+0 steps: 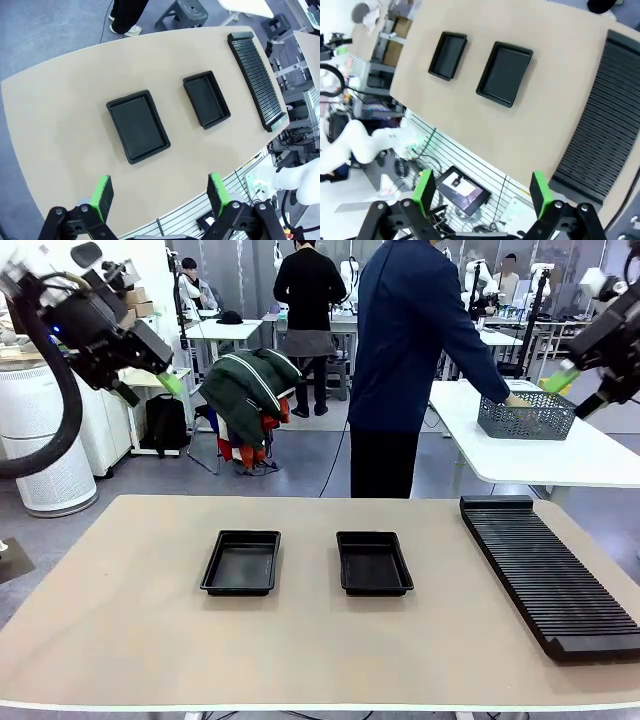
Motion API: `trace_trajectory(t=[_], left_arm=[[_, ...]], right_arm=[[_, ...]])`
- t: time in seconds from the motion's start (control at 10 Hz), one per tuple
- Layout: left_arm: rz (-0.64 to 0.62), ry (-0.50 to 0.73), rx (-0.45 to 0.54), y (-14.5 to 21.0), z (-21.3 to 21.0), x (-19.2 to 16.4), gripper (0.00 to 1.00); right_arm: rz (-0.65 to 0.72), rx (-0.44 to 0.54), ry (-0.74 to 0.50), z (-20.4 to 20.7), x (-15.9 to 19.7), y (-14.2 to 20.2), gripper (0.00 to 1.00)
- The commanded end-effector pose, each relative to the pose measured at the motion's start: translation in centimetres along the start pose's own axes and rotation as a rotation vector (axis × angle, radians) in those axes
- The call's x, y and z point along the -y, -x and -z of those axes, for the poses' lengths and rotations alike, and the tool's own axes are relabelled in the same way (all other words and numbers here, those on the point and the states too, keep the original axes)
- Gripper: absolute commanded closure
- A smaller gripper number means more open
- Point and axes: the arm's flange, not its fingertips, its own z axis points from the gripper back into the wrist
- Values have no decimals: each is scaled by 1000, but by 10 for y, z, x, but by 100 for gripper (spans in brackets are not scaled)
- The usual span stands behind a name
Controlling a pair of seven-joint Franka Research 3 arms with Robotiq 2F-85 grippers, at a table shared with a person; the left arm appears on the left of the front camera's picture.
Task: Inspect and transfer BCBs to ESD trays.
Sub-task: Pick up the Blank PCB from the PCB Rack and place it in the left ESD tray.
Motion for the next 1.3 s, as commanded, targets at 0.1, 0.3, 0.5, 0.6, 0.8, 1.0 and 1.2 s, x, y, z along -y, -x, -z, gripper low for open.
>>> trace_trajectory(t=[0.1, 0.3, 0.5, 0.6, 0.8, 1.0, 1.2], left_arm=[[-99, 26, 36, 3, -23, -9, 0], [-126, 32, 66, 5, -29, -13, 0], [-155, 30, 101, 6, -39, -20, 0], [-163, 21, 119, 9, -44, -19, 0], [-176, 20, 116, 7, -44, -24, 0], [-171, 16, 127, 5, -46, -21, 0], [-168, 9, 132, 7, -50, -19, 0]], right_arm=[[148, 41, -28, -41, 27, -5, 0], [200, 38, 3, -52, 41, -5, 0], [251, 45, 10, -63, 51, -3, 0], [283, 45, 11, -64, 57, -3, 0], [282, 55, -2, -67, 59, -1, 0], [283, 41, 13, -67, 58, -1, 0], [282, 36, 22, -70, 57, -1, 0]])
